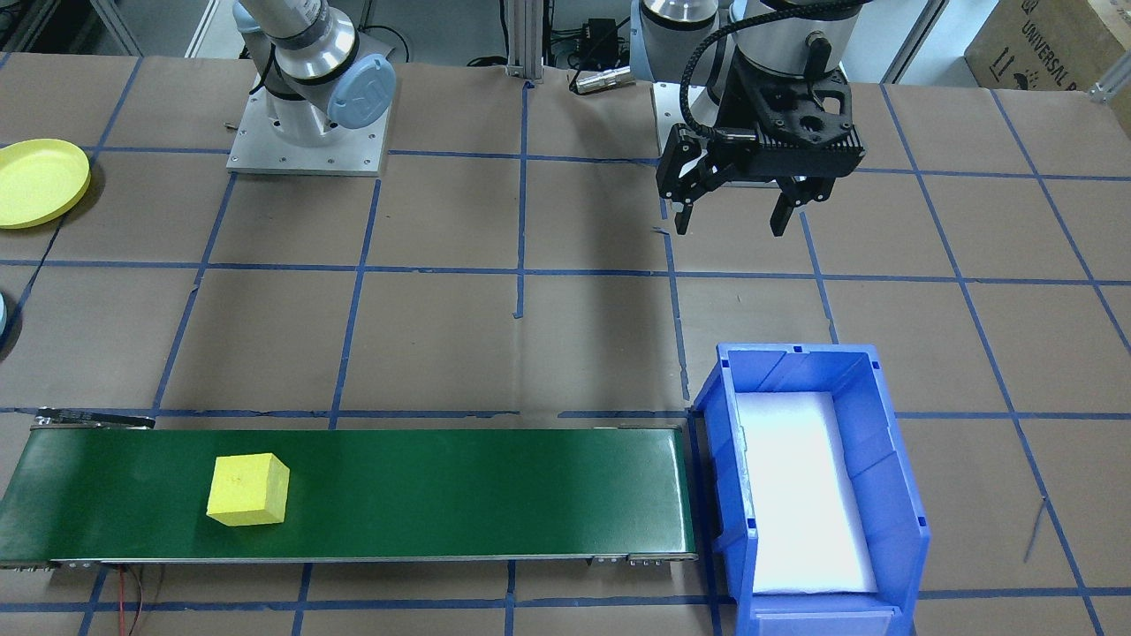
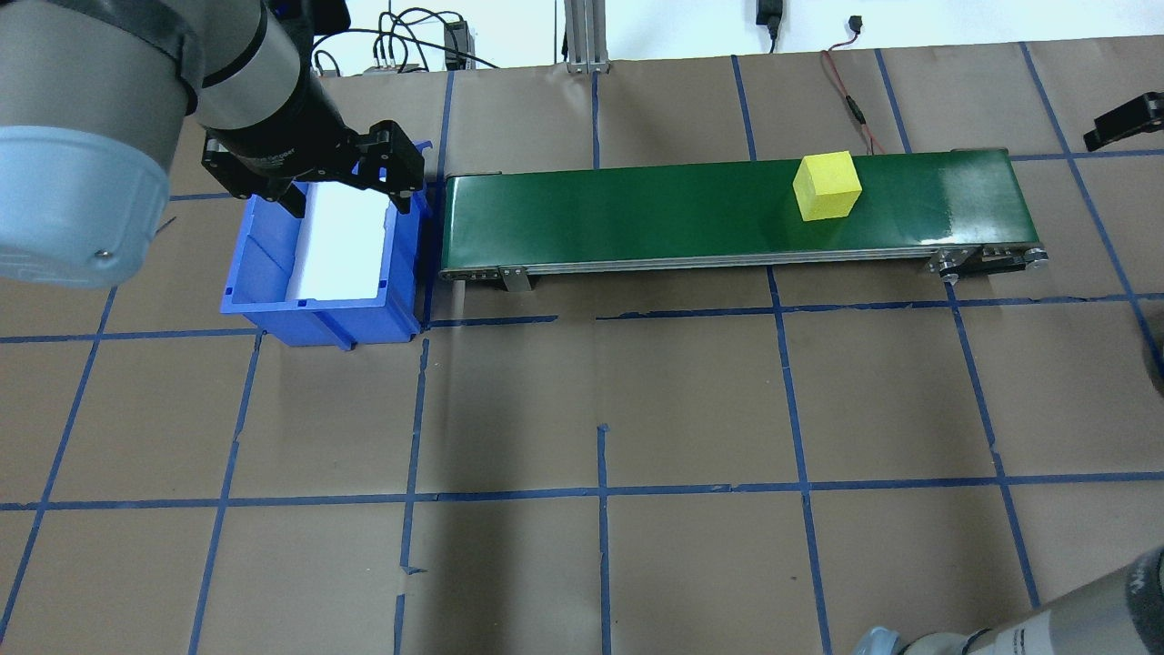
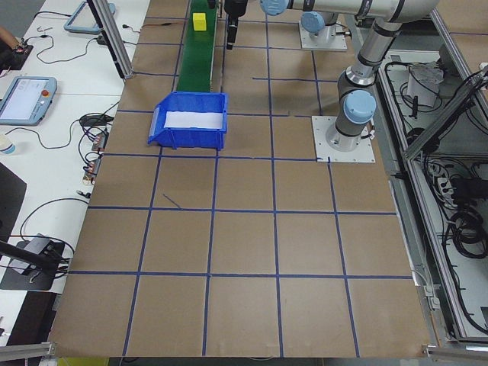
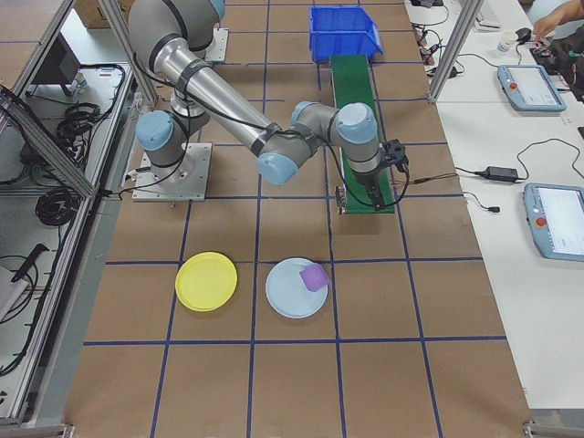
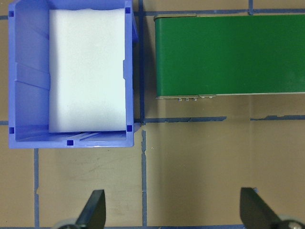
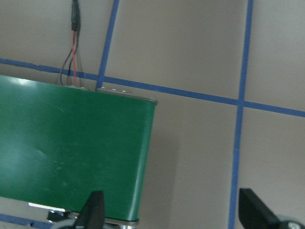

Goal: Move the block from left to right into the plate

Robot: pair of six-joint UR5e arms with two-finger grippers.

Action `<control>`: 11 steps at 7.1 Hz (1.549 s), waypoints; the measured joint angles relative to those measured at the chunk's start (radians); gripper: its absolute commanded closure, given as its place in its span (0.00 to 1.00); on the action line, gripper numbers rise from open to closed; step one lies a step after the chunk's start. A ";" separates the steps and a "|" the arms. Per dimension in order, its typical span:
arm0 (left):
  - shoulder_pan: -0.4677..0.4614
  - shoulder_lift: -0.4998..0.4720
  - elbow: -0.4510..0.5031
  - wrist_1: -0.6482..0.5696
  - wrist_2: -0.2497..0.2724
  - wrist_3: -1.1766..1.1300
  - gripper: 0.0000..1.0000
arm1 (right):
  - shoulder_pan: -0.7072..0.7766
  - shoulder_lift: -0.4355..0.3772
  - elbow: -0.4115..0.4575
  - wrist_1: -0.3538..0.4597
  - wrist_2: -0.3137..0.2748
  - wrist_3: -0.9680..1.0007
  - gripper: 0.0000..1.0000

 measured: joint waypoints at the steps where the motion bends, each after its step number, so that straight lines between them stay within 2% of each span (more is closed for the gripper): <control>1: 0.000 0.000 0.000 0.000 0.000 -0.001 0.00 | 0.060 0.010 -0.002 0.002 0.002 0.133 0.00; 2: 0.000 0.000 0.000 0.000 0.000 -0.001 0.00 | 0.106 0.018 -0.003 0.003 0.017 0.254 0.00; 3: 0.001 -0.002 0.000 0.001 0.000 0.000 0.00 | 0.131 0.031 0.000 0.004 0.062 0.343 0.00; 4: 0.002 -0.003 0.000 0.002 0.000 0.001 0.00 | 0.146 0.047 0.005 0.004 0.105 0.387 0.00; 6: 0.002 -0.005 0.000 0.002 -0.001 0.001 0.00 | 0.177 0.061 0.030 0.004 0.135 0.419 0.00; 9: 0.000 -0.006 0.000 0.002 -0.002 0.002 0.00 | 0.187 0.069 0.052 -0.023 0.116 0.405 0.03; 11: 0.001 -0.006 0.001 0.002 -0.002 0.001 0.00 | 0.187 0.087 0.063 -0.027 0.065 0.398 0.09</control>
